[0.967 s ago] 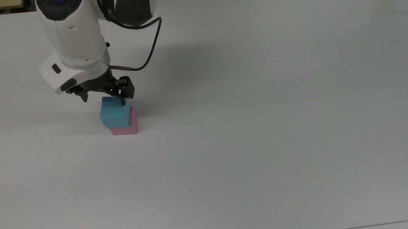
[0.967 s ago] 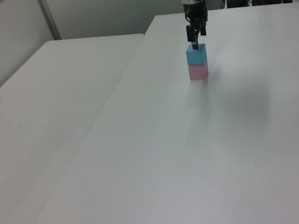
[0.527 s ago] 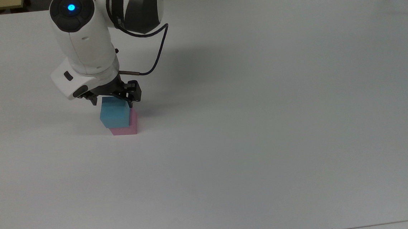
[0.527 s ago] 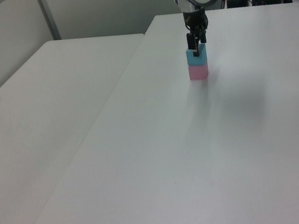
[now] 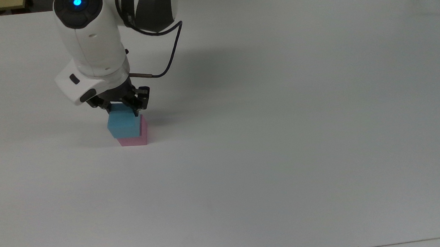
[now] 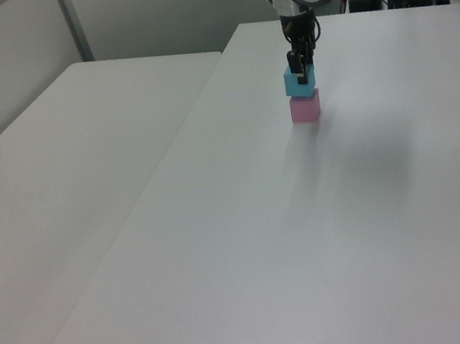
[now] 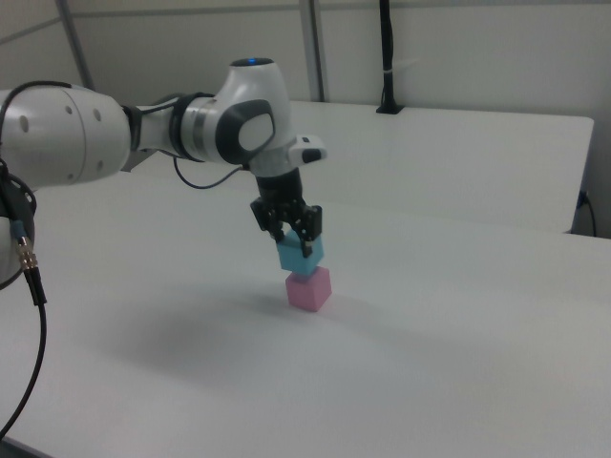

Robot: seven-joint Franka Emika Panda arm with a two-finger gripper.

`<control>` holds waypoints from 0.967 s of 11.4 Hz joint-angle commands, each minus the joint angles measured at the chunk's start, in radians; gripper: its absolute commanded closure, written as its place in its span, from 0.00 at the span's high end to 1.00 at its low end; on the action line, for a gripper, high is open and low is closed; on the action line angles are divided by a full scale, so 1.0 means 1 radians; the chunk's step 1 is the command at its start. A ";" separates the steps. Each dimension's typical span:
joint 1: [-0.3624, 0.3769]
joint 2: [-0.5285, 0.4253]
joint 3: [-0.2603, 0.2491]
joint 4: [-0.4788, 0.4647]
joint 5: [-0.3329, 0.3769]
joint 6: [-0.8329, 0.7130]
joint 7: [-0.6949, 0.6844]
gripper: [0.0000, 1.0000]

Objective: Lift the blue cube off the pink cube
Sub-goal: 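Carry the light-blue cube beside the pink cube and set it down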

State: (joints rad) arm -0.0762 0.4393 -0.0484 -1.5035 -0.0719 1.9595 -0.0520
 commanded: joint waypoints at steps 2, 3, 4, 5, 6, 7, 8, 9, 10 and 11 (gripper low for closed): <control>0.160 -0.007 0.007 -0.038 -0.009 -0.013 0.125 0.24; 0.197 0.008 0.007 -0.040 -0.012 -0.010 0.168 0.24; 0.228 0.034 0.007 -0.046 -0.014 0.016 0.193 0.29; 0.246 0.054 0.005 -0.052 -0.016 0.056 0.228 0.33; 0.249 0.068 0.005 -0.055 -0.022 0.082 0.250 0.68; 0.250 0.064 0.005 -0.054 -0.023 0.081 0.250 1.00; 0.251 0.050 0.005 -0.046 -0.022 0.072 0.253 1.00; 0.253 0.015 0.007 -0.047 -0.019 0.062 0.253 1.00; 0.257 -0.028 0.005 -0.044 -0.016 0.006 0.253 1.00; 0.259 -0.087 0.007 -0.040 -0.011 -0.064 0.254 1.00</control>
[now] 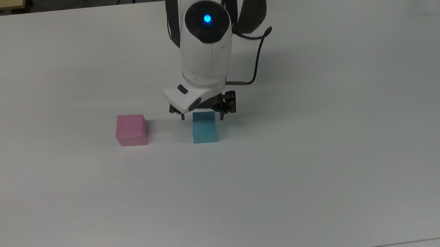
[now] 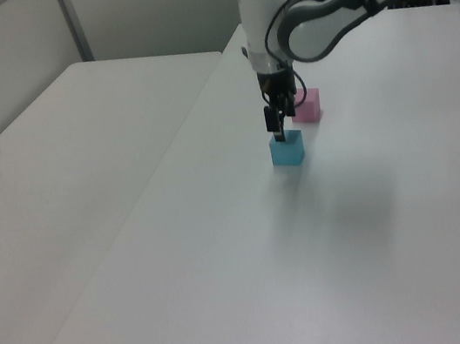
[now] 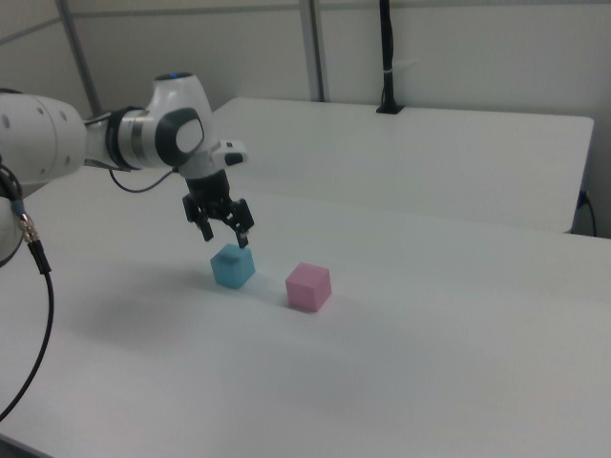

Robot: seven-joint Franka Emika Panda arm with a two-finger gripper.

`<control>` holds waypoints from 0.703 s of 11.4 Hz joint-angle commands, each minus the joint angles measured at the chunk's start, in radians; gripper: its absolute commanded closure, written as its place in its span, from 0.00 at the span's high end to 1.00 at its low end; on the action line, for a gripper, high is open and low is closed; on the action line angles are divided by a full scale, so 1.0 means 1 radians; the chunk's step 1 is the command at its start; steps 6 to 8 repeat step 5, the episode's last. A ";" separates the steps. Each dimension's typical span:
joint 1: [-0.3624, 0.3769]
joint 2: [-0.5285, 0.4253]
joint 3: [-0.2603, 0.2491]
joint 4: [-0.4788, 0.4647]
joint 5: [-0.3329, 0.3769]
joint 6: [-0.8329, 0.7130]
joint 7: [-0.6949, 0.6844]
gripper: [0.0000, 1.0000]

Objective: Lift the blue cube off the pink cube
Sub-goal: 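Carry the light-blue cube beside the pink cube and set it down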

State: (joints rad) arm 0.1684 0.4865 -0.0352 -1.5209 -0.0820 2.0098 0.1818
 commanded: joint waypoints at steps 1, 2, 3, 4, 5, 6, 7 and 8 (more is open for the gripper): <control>0.019 -0.191 -0.006 -0.022 0.001 -0.193 0.019 1.00; 0.019 -0.238 -0.008 -0.022 0.004 -0.251 0.008 1.00; 0.014 -0.268 -0.014 -0.027 0.005 -0.278 0.007 1.00; 0.008 -0.279 -0.014 -0.028 0.007 -0.286 0.008 1.00; 0.003 -0.287 -0.014 -0.028 0.008 -0.287 0.016 1.00; 0.003 -0.287 -0.014 -0.028 0.008 -0.287 0.016 1.00; 0.003 -0.287 -0.014 -0.028 0.008 -0.287 0.016 1.00; 0.003 -0.287 -0.014 -0.028 0.008 -0.287 0.016 1.00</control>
